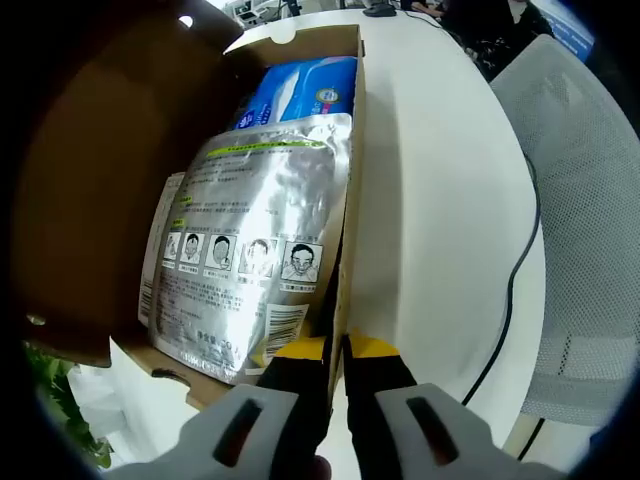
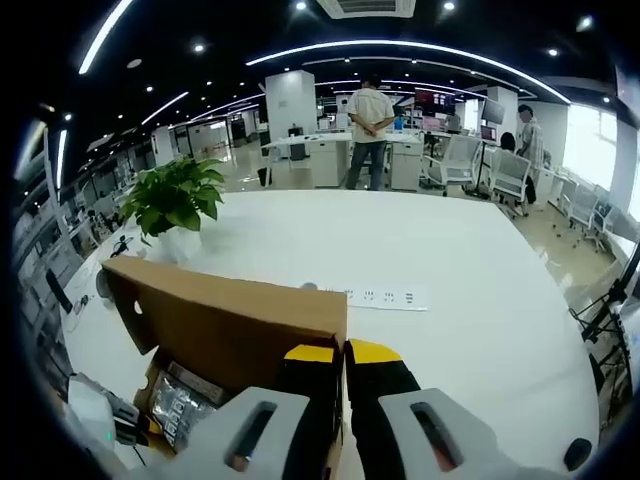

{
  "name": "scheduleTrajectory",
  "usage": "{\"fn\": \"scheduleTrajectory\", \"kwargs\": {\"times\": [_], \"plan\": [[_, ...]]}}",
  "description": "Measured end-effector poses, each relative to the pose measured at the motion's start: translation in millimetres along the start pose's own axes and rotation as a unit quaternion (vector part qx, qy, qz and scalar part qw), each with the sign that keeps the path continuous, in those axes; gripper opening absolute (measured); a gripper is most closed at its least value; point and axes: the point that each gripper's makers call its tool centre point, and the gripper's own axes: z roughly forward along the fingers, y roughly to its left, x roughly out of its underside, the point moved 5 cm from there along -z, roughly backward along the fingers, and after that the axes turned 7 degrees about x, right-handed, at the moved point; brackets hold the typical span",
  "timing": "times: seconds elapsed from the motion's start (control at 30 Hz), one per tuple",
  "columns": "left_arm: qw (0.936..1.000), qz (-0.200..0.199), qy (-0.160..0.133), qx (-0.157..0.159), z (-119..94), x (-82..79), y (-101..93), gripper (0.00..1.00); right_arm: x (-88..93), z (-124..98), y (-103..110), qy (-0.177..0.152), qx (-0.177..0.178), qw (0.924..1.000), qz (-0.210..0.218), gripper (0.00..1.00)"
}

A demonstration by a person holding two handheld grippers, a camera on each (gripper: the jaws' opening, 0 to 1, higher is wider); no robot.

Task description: Operate the shoe box by opening the lid, removing the specified soft item, and placing it in the target area until the item is outside and the box remains undamaged.

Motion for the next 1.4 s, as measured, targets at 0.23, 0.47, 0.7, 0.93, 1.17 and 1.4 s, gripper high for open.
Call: {"fn": "scheduleTrajectory", "kwargs": {"times": [0.23, 0.47, 0.7, 0.93, 1.17, 1.4], "plan": [[1.0000, -0.001, 0.000, 0.000, -0.2, -0.5, 0.0, 0.04, -4.3, 12.7, -3.4, 0.007, 0.000, 1.0000, -0.003, 0.00], [1.0000, -0.003, 0.000, -0.002, -0.2, -0.9, -0.2, 0.04, -3.3, 18.9, -1.1, 0.004, 0.008, 1.0000, -0.003, 0.00], [1.0000, -0.004, 0.000, -0.002, -0.1, -1.2, -0.8, 0.04, -1.1, 23.9, -0.8, 0.002, 0.009, 0.9999, 0.005, 0.00], [1.0000, -0.002, 0.001, 0.000, 0.4, -1.3, -1.3, 0.04, -4.9, 33.8, -2.0, 0.032, 0.005, 0.9995, 0.003, 0.00], [1.0000, -0.002, 0.000, -0.001, 0.6, -0.9, -2.3, 0.04, -5.5, 43.9, -3.0, 0.051, 0.003, 0.9986, 0.014, 0.00], [1.0000, 0.000, -0.001, -0.003, 0.6, -1.2, -3.3, 0.04, -9.4, 51.7, -4.6, 0.085, 0.005, 0.9964, 0.010, 0.00]]}}
